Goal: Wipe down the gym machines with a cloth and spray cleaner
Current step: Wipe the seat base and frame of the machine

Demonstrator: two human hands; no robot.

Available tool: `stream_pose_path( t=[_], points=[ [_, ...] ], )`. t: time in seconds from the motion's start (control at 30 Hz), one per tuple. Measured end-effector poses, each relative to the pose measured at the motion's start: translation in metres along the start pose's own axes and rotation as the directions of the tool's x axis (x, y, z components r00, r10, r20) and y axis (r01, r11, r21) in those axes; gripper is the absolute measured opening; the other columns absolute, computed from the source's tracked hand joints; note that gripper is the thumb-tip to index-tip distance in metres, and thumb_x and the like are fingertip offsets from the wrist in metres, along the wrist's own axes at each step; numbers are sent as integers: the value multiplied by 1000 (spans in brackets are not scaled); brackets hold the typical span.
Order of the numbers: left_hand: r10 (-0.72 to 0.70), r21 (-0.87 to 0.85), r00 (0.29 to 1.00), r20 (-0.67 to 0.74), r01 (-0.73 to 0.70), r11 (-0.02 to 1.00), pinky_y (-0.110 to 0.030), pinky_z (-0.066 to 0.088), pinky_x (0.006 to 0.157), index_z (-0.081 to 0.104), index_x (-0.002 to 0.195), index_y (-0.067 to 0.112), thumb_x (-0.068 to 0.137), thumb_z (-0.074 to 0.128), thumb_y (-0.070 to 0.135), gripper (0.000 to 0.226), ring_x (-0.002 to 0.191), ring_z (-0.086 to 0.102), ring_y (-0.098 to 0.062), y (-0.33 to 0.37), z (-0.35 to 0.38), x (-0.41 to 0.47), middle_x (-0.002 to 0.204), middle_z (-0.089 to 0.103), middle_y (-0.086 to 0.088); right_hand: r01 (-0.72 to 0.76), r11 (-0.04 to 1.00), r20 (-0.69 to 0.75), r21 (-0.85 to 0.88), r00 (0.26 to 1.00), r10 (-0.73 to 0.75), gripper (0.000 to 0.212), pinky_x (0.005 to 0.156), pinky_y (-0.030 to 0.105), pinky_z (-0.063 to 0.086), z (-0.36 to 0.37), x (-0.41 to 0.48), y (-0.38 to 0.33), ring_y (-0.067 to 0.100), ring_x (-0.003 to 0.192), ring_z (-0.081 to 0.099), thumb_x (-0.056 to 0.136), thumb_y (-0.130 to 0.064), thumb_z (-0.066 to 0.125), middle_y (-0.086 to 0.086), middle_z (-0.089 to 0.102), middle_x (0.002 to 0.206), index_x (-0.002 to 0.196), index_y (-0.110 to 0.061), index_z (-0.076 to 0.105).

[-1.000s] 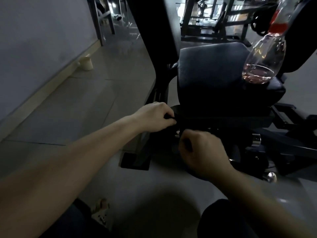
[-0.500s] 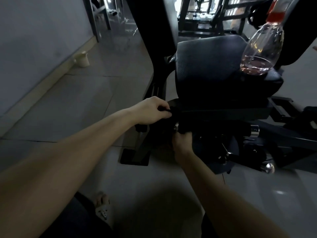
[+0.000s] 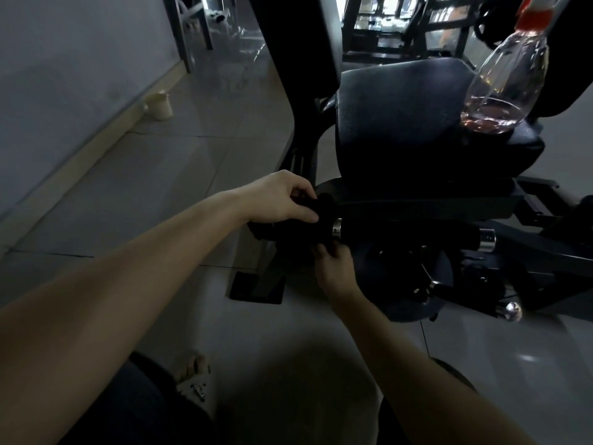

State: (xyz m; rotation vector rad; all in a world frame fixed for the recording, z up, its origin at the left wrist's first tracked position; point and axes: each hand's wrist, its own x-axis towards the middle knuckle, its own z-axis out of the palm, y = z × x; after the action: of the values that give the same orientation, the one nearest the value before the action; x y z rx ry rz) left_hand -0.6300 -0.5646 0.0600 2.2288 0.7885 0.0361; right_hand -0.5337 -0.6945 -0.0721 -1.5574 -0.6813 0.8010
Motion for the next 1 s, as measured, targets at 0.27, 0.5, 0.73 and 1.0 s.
stream_pose_path(
  t=[0.27, 0.5, 0.73, 1.0],
  points=[
    [-148, 414, 987, -54, 157, 897, -28, 47, 56, 71, 87, 26, 88, 77, 29, 7, 70, 65, -14, -1, -12, -14, 81, 67, 2, 129, 575, 227, -808, 969, 101, 21, 69, 35, 51, -2, -10, 34, 19, 78, 62, 104, -36, 45, -2, 61, 86, 99, -21, 58],
    [-167, 471, 986, -6, 150, 869, -40, 59, 73, 72, 89, 26, 86, 53, 9, 25, 81, 67, -21, -12, -21, -18, 87, 70, -1, 107, 519, 311, -848, 893, 324, 40, 86, 36, 49, 26, -31, 28, 29, 105, 63, 101, -45, 45, 11, 64, 113, 115, -11, 62],
    [-488, 572, 844, -224, 519, 635, -32, 49, 60, 66, 97, 7, 90, 58, 13, 12, 76, 64, -26, -73, -57, -5, 89, 67, -10, 87, 650, 171, -755, 983, 67, 36, 78, 36, 46, 27, -9, -5, 35, 99, 62, 104, -36, 43, 17, 66, 104, 87, -8, 59],
    [-205, 439, 872, -445, 412, 799, -39, 51, 80, 67, 114, 20, 94, 57, 26, 23, 102, 65, -33, -68, -10, 37, 113, 68, -12, 155, 536, 327, -830, 914, 242, 36, 77, 36, 45, 35, -10, 26, 36, 105, 60, 105, -32, 37, 16, 60, 109, 113, -6, 61]
  ],
)
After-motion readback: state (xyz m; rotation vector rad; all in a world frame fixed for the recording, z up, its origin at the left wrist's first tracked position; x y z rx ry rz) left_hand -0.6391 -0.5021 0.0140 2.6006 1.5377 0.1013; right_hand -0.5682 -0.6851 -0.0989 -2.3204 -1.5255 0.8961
